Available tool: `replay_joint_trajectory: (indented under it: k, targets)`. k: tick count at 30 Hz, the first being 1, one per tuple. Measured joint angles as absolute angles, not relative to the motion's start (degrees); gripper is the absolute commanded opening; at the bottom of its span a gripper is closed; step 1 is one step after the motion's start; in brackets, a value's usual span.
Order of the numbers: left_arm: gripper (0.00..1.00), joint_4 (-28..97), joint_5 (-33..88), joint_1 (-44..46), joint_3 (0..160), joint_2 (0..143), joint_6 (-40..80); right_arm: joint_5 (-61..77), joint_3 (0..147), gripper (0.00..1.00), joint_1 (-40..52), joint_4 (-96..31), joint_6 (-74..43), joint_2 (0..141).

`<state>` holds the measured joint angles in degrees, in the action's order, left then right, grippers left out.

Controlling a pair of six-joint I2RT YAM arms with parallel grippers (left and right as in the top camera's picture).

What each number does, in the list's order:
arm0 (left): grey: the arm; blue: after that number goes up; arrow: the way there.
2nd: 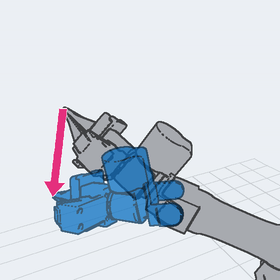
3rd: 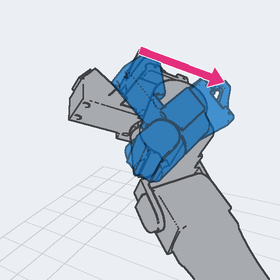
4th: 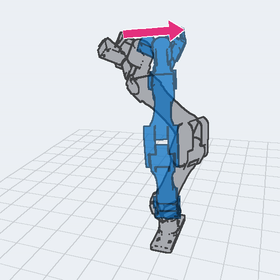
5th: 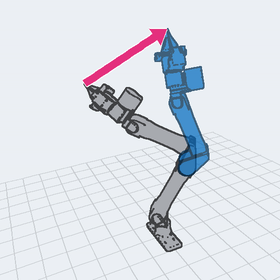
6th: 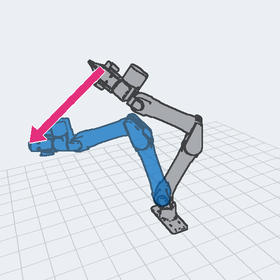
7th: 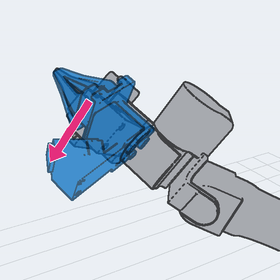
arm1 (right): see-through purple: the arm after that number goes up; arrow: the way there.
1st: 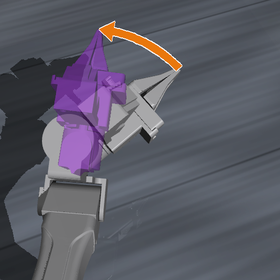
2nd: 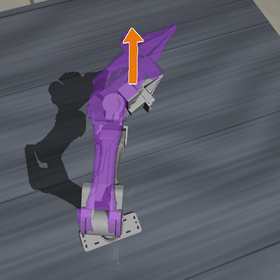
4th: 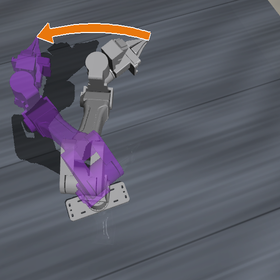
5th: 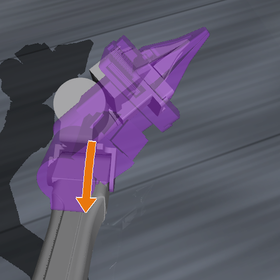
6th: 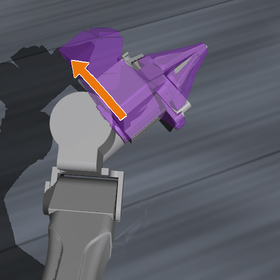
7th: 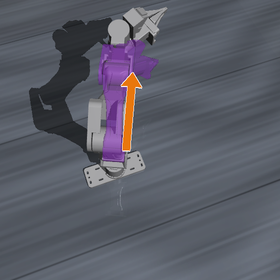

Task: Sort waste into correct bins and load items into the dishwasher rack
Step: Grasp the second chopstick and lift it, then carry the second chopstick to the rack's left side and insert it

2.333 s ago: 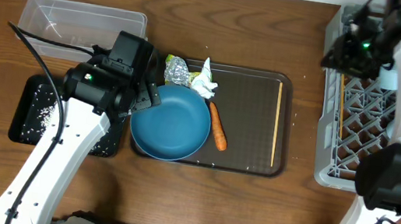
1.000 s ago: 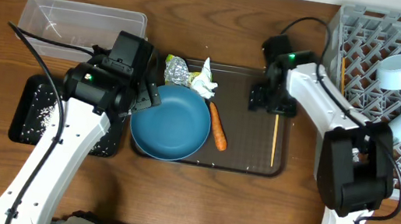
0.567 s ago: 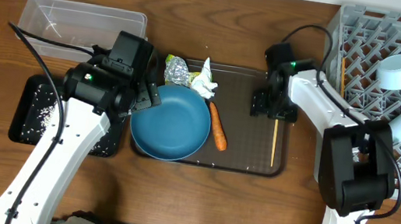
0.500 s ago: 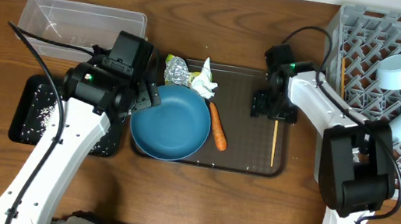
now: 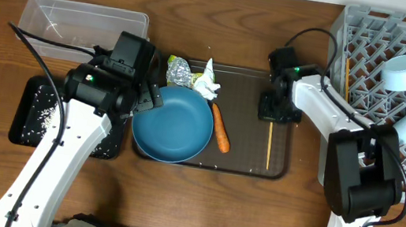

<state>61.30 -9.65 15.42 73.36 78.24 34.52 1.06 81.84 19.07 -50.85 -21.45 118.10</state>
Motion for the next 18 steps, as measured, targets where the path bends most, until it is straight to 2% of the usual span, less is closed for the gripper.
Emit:
replay_joint_trajectory:
  k: [10, 18]
  targets:
    - [0.98, 61.3, -9.6, 15.4, 73.4, 78.2, 34.5, 2.8, 100.8, 0.01, 14.0, -63.2, -16.6, 116.0]
    - [0.98, 61.3, -9.6, 15.4, 73.4, 78.2, 34.5, 0.2, 110.5, 0.01, 3.5, -63.6, -7.7, 107.0]
